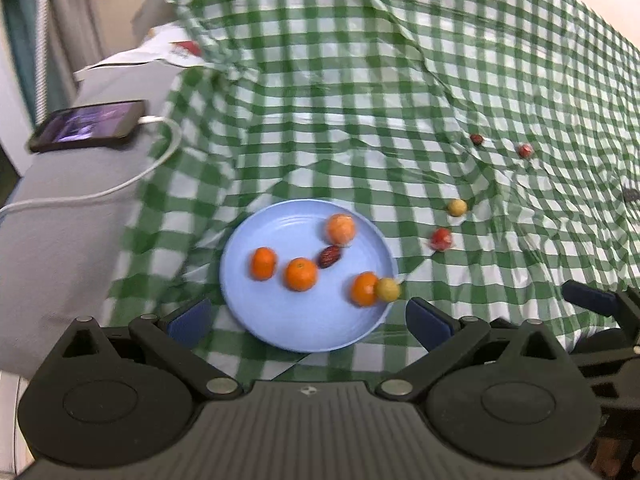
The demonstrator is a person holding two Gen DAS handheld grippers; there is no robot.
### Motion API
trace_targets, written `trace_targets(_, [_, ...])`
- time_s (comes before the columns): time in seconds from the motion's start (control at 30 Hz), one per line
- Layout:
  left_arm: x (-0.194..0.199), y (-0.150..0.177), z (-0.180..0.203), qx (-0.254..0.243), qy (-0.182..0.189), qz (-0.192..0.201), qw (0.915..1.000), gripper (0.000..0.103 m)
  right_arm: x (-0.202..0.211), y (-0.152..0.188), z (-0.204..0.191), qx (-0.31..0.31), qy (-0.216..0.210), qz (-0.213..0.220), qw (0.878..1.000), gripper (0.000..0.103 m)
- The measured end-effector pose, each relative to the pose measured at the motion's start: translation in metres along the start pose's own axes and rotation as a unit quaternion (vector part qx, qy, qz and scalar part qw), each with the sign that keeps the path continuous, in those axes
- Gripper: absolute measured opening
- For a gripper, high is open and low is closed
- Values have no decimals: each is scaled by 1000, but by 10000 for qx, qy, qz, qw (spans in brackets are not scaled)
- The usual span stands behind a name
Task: Organize fruits
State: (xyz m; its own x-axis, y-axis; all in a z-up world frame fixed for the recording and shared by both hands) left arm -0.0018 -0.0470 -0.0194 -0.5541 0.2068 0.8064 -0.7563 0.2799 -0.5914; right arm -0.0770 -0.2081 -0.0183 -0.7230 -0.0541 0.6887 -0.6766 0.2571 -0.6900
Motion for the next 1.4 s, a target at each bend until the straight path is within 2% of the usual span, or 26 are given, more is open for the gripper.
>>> trace_targets(0.2, [-32, -26, 38, -157, 394, -205, 9989, 103, -15, -1, 65, -498, 666, -29, 9965, 100])
trace_targets(0.37, [-65, -52, 74, -423, 425, -191, 9980, 103, -41, -13, 116, -641, 1096, 173, 9918, 100])
trace_targets(0.53, [-112, -78, 110, -756, 488, -200, 9957, 103, -85, -44, 169, -457, 1448, 557, 9868, 100])
trace_targets(0.67, [-157, -93, 143, -1212, 764, -193, 9895, 102, -132, -78, 229, -503, 1680, 932, 9801, 99])
trace_targets(0.7, [-169, -95, 151, -1318, 825, -189, 9877, 99, -146, -86, 244, -445, 1685, 983, 9798, 95])
trace_targets(0.73, [-178, -97, 157, -1414, 877, -214, 9858, 91, -162, -94, 259, -354, 1710, 1002, 9795, 91])
trace_targets(0.8, [-200, -99, 172, -1618, 990, -349, 9812, 82, -193, -107, 286, -261, 1828, 923, 9785, 63])
trace_targets(0.83, [-210, -100, 177, -1678, 1038, -407, 9795, 81, -208, -112, 300, -296, 1875, 833, 9783, 60])
trace_targets(0.9, [-225, -102, 184, -1742, 1090, -441, 9777, 81, -232, -119, 324, -404, 1966, 734, 9769, 54])
trace_targets(1.07, [-256, -101, 197, -1993, 1252, -596, 9701, 79, -276, -127, 349, -251, 2032, 561, 9772, 53])
trace_targets(1.13, [-264, -100, 199, -2112, 1316, -672, 9662, 66, -288, -127, 350, -107, 2007, 520, 9782, 53])
trace_targets(1.17, [-268, -100, 199, -2155, 1364, -716, 9643, 59, -293, -126, 350, -24, 1992, 464, 9789, 48])
trace_targets(1.2, [-273, -99, 200, -2190, 1406, -763, 9625, 39, -299, -125, 350, 67, 1983, 383, 9794, 37])
trace_targets(1.23, [-276, -99, 199, -2208, 1440, -794, 9613, 32, -302, -124, 348, 139, 1964, 425, 9795, 32])
trace_targets(1.33, [-275, -99, 197, -2136, 1529, -637, 9628, 29, -300, -124, 343, 277, 2083, 491, 9764, 31])
trace_targets(1.4, [-270, -100, 194, -2156, 1491, -543, 9635, 29, -292, -126, 343, 157, 2172, 617, 9740, 31])
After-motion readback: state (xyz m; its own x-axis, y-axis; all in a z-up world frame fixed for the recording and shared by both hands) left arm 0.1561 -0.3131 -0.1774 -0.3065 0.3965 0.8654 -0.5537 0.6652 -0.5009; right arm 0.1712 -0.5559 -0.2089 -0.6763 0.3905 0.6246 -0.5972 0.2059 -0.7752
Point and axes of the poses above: each gripper's, at about its wrist camera, not at the fingertips, and x roughly against the way its jaws point, z to its right, y to its underside, the point moved 2 cm from there along -x, roughly the way its jaws point, and after that the axes turned 1 degree about y, right-handed, at the moved point
